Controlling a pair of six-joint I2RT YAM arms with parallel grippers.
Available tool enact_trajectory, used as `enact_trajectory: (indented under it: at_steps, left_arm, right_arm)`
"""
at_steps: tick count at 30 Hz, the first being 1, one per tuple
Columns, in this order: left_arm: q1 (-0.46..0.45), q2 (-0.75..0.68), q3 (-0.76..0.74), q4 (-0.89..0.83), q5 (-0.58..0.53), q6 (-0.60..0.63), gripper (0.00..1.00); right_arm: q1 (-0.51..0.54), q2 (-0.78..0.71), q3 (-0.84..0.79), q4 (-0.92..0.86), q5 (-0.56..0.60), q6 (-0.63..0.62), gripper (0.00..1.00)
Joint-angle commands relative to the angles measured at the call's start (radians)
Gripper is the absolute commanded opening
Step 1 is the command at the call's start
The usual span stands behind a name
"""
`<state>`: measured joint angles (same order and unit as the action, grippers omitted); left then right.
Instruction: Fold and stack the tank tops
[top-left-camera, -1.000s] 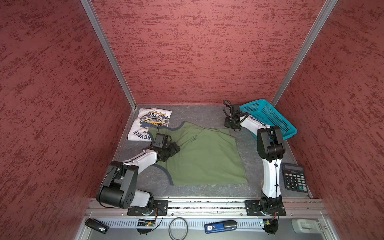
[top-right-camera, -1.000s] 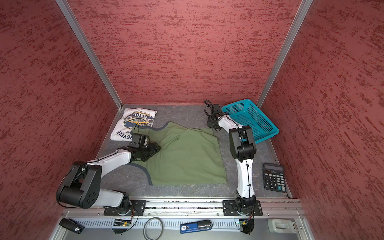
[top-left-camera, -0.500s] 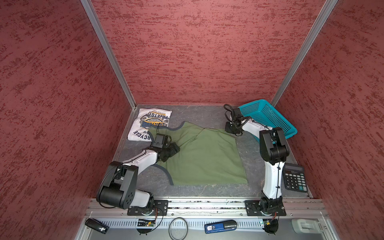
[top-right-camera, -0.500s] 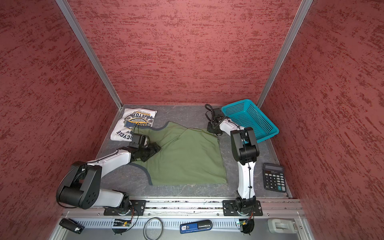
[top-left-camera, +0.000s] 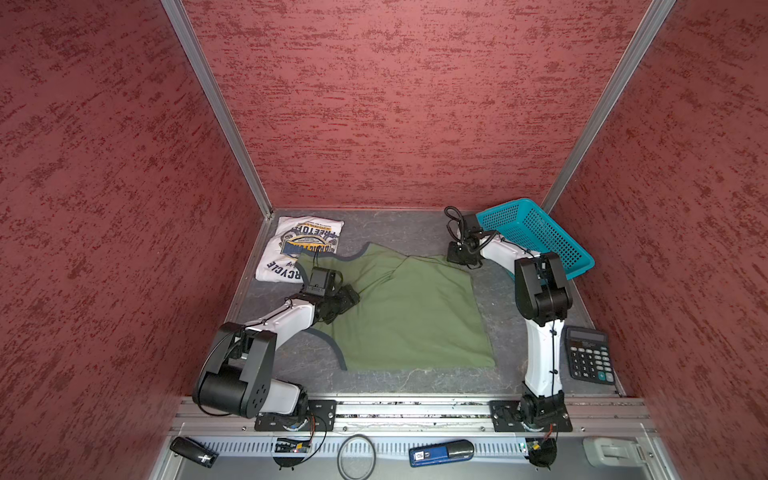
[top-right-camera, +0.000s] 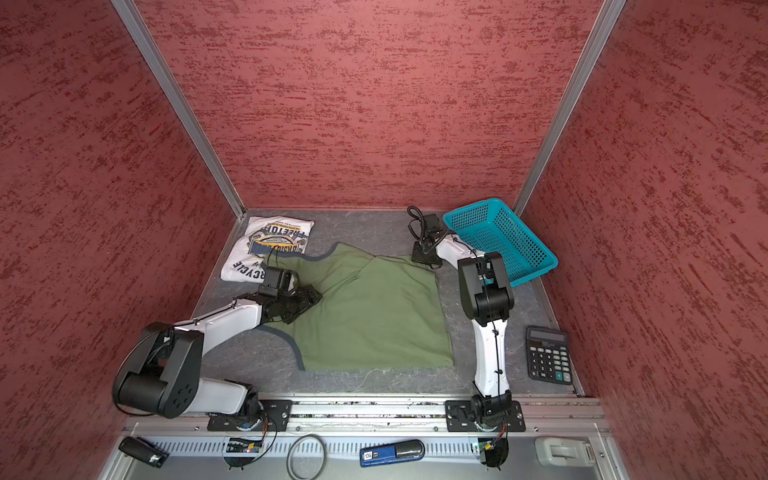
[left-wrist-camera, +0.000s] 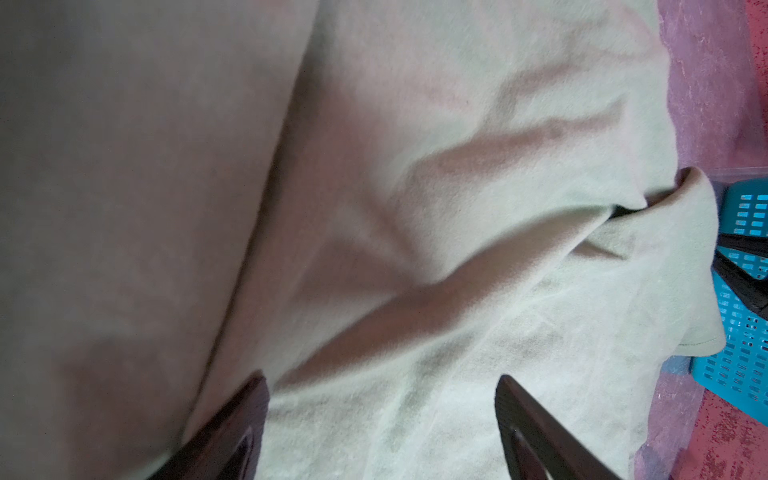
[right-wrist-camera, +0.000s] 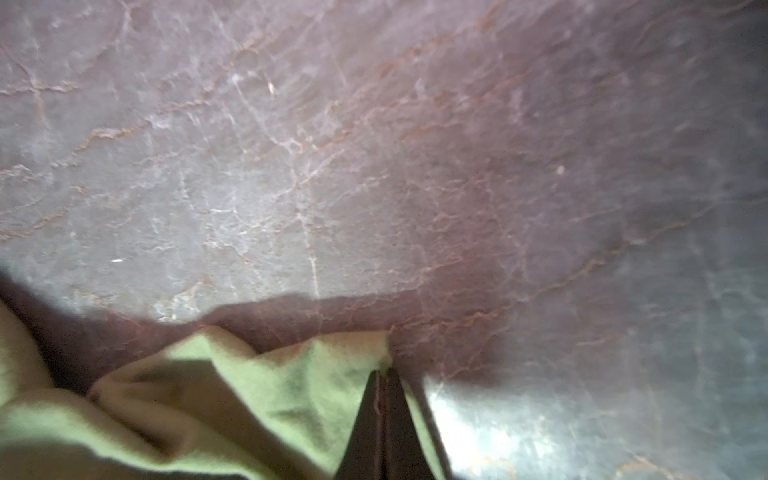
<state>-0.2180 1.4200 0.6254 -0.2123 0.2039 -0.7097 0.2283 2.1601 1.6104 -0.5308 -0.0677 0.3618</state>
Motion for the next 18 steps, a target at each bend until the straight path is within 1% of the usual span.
enact_trajectory:
  at_steps: [1,7,10,12,13,15,16,18]
  left_arm:
    - [0.007,0.032,-0.044,-0.088,-0.015,-0.008,0.87]
    - [0.007,0.032,-0.048,-0.088,-0.015,-0.008,0.87]
    - [0.007,0.032,-0.047,-0.088,-0.015,-0.007,0.87]
    - [0.007,0.032,-0.047,-0.088,-0.017,-0.005,0.87]
    - [0.008,0.033,-0.046,-0.090,-0.017,-0.006,0.86]
    - [0.008,0.032,-0.045,-0.090,-0.020,-0.005,0.87]
    - [0.008,0.031,-0.045,-0.089,-0.018,-0.005,0.87]
    - [0.008,0.036,-0.044,-0.089,-0.019,-0.006,0.87]
  right_arm:
    - [0.002,0.000,0.074,-0.038,0.065,-0.014,0.00]
    - [-0.012,0.001,0.172,-0.086,0.118,-0.027,0.00]
    - [-0.024,0.014,0.208,-0.105,0.120,-0.032,0.00]
    - [-0.025,0.020,0.213,-0.119,0.088,-0.037,0.00]
    - [-0.024,0.017,0.198,-0.116,0.065,-0.036,0.02]
    - [-0.021,0.002,0.149,-0.091,0.040,-0.025,0.17]
    - [-0.017,-0.004,0.125,-0.072,0.029,-0.023,0.21]
    - [-0.013,-0.006,0.092,-0.055,0.015,-0.020,0.25]
